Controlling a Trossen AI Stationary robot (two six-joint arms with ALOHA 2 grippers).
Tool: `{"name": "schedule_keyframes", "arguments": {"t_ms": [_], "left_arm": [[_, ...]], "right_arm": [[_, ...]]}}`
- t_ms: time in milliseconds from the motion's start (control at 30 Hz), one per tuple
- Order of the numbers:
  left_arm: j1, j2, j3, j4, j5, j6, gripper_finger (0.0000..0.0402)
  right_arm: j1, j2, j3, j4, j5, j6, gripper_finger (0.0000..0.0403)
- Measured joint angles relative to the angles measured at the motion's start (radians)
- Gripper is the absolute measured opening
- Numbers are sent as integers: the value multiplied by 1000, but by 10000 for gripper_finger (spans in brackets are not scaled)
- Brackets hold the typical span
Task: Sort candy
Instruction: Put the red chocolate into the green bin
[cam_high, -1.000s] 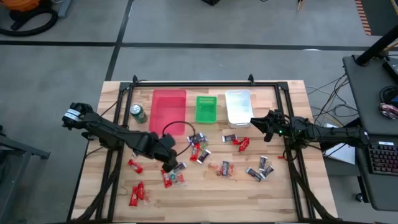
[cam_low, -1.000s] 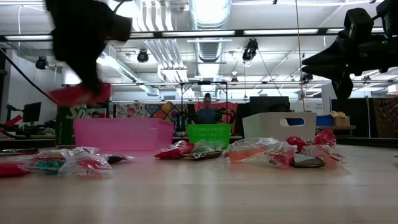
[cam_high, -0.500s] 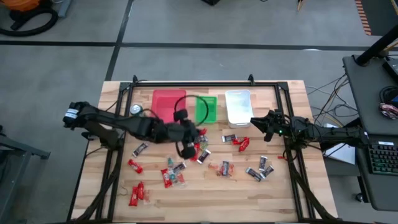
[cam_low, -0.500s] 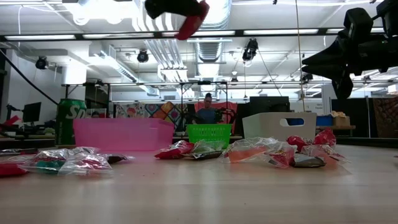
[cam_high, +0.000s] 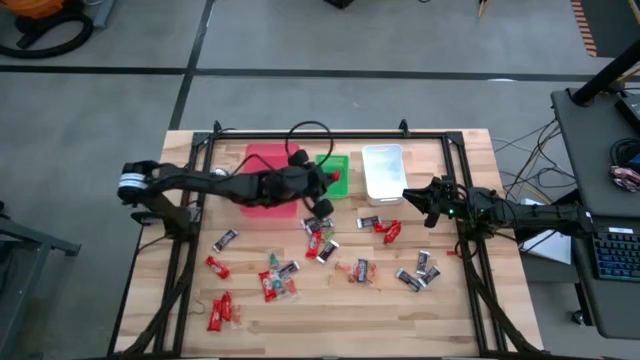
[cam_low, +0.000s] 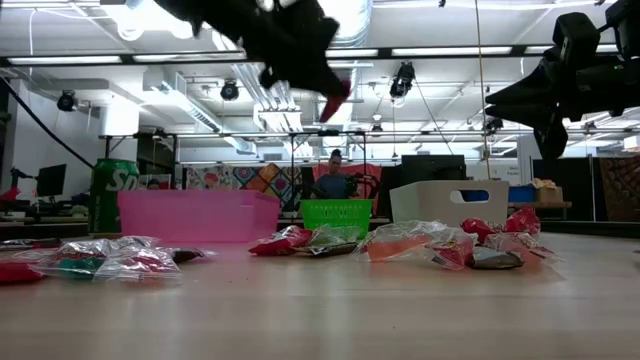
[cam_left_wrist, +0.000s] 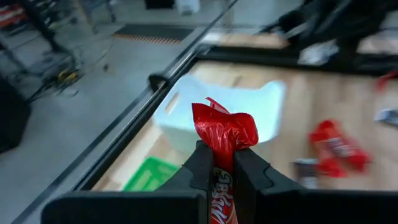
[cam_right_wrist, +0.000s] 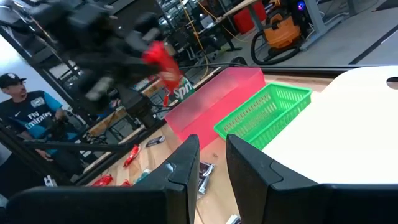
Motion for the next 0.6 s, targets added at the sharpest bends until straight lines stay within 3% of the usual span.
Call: {"name": "schedule_keyframes", "arguments": {"t_ms": [300, 467, 600], "left_arm": [[119, 218, 80, 3, 0, -10, 10], [135, 258, 88, -5, 0, -26, 17], [139, 259, 86, -19, -1, -30, 49]], "right_arm": [[0, 0, 0, 0, 0, 0, 73], [0, 0, 0, 0, 0, 0, 73], [0, 0, 0, 0, 0, 0, 73]]}}
